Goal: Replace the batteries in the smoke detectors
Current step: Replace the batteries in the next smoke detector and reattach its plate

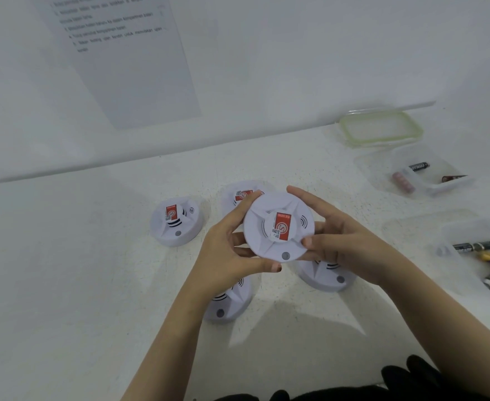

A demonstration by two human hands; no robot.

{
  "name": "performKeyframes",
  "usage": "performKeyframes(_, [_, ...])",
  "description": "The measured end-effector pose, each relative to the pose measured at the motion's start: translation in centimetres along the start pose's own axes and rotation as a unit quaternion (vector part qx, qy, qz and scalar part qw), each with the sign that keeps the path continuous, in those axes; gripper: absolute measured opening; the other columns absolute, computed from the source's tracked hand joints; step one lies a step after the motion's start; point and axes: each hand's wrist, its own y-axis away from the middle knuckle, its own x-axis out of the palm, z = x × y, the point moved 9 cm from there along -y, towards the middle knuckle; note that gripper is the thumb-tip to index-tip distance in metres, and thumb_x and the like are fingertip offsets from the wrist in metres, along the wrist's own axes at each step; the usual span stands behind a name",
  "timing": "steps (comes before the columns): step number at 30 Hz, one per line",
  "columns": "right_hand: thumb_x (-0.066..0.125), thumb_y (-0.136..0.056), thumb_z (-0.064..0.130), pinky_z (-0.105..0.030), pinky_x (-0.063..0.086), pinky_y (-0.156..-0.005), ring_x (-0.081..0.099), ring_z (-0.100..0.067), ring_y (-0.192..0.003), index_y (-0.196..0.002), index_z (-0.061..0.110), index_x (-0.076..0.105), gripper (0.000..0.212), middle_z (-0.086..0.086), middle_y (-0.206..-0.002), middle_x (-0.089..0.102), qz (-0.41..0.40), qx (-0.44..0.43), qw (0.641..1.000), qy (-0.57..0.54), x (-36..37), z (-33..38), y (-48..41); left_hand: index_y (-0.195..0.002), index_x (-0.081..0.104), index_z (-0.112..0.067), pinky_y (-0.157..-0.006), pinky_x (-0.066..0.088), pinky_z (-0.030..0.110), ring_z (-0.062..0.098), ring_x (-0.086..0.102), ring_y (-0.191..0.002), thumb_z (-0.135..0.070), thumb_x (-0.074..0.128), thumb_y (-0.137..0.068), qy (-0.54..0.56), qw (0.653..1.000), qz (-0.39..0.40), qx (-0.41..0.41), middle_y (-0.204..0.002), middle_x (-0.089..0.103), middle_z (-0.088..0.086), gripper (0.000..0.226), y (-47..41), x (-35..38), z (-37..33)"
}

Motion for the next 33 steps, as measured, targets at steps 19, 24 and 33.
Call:
performKeyframes(19, [0.054, -0.084, -0.004, -0.043, 0.053, -0.091, 0.061, -0.035, -0.112, -0.141, 0.037, 0.036, 0.073, -0.015, -0.124, 0.063, 0.01, 0.004, 1.0, -0.001, -0.1, -0.21, -0.23, -0.143, 0.041, -0.03, -0.074, 0.056, 0.022, 0.003, 0.063, -0.11, 0.004, 0.087, -0.059, 0.007, 1.0, 0.002, -0.004, -0.129, 0.061, -0.015, 0.101, 0.02, 0.1, 0.31])
performKeyframes(24, [0.054, -0.082, -0.002, -0.043, 0.053, -0.09, 0.061, -0.034, -0.111, -0.141, 0.037, 0.036, 0.073, -0.014, -0.124, 0.063, 0.009, 0.006, 1.0, -0.005, -0.14, -0.25, -0.29, -0.143, 0.041, -0.03, -0.074, 0.056, 0.021, 0.003, 0.063, -0.109, 0.004, 0.087, -0.059, 0.007, 1.0, 0.002, -0.005, -0.13, 0.061, -0.014, 0.101, -0.02, 0.07, 0.3])
performKeyframes(33, [0.055, -0.082, -0.004, -0.041, 0.054, -0.088, 0.061, -0.037, -0.112, -0.14, 0.037, 0.038, 0.073, -0.017, -0.123, 0.063, 0.01, 0.008, 1.0, -0.018, -0.3, -0.46, -0.41, -0.143, 0.042, -0.03, -0.076, 0.058, 0.027, 0.007, 0.064, -0.11, 0.005, 0.087, -0.059, 0.008, 1.0, 0.0, -0.011, -0.129, 0.062, -0.012, 0.102, -0.05, 0.0, 0.49])
